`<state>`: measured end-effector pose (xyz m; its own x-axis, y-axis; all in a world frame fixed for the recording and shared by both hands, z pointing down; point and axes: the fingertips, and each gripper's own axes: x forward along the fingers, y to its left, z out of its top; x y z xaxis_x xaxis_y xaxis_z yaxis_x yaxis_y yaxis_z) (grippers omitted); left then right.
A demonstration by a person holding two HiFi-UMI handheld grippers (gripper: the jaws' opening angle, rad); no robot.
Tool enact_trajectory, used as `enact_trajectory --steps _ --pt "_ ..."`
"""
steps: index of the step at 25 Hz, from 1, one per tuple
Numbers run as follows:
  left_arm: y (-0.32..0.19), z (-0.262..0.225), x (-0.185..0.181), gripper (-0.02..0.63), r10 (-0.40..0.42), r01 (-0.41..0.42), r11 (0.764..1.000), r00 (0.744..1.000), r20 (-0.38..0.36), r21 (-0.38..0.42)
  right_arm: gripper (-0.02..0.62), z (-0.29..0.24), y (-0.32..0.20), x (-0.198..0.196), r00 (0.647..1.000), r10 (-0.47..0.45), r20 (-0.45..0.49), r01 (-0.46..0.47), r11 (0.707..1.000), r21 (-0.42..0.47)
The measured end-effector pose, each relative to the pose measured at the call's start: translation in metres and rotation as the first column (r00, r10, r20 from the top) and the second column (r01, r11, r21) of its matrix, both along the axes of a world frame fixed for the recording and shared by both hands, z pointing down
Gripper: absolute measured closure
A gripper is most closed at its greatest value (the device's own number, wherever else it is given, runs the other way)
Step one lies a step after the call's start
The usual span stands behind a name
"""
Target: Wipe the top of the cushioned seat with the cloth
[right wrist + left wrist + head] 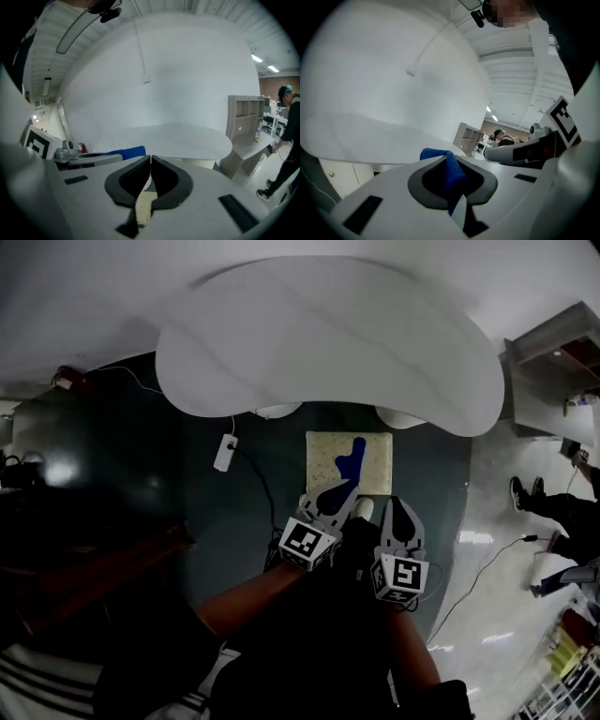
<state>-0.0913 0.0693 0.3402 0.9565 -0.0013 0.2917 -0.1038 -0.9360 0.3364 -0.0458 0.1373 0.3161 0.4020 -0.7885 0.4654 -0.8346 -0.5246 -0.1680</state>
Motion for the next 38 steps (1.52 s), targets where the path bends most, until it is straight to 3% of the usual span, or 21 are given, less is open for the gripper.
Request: enact_trajectory --steps 5,10,13,18,32,38 --pt "0.008 -0.077 -0.029 0.571 -0.151 0.154 0.984 0.988 -0.046 0.088 0.557 -0.054 -0.005 -0.026 0.988 -0.139 -0.061 0.142 0.989 0.049" --pt "0.054 -0.129 -0.038 0.57 -0.212 0.22 0.965 0.975 -0.074 0.14 0.557 -0.108 0.025 -0.039 0.974 -0.22 -0.058 0.226 0.963 0.149" --pt "0.084 -0.136 -0.035 0.571 -0.227 0.236 0.957 0.971 -0.074 0.169 0.557 -0.145 0.043 -0.032 0.963 -0.245 -0.116 0.263 0.946 0.19" --pt "0.116 -0.165 -0.039 0.57 -0.293 0.319 0.928 0.944 -0.148 0.195 0.558 -0.17 0.083 -0.024 0.956 -0.242 -0.164 0.275 0.936 0.221" --pt "0.143 -0.191 -0.026 0.571 -0.322 0.357 0.899 0.931 -0.171 0.254 0.558 -0.19 0.118 -0.013 0.926 -0.283 -0.25 0.345 0.902 0.26" --pt "0.14 -0.199 -0.016 0.571 -0.301 0.345 0.882 0.936 -0.182 0.32 0.56 -0.199 0.114 -0.003 0.915 -0.295 -0.277 0.368 0.89 0.268"
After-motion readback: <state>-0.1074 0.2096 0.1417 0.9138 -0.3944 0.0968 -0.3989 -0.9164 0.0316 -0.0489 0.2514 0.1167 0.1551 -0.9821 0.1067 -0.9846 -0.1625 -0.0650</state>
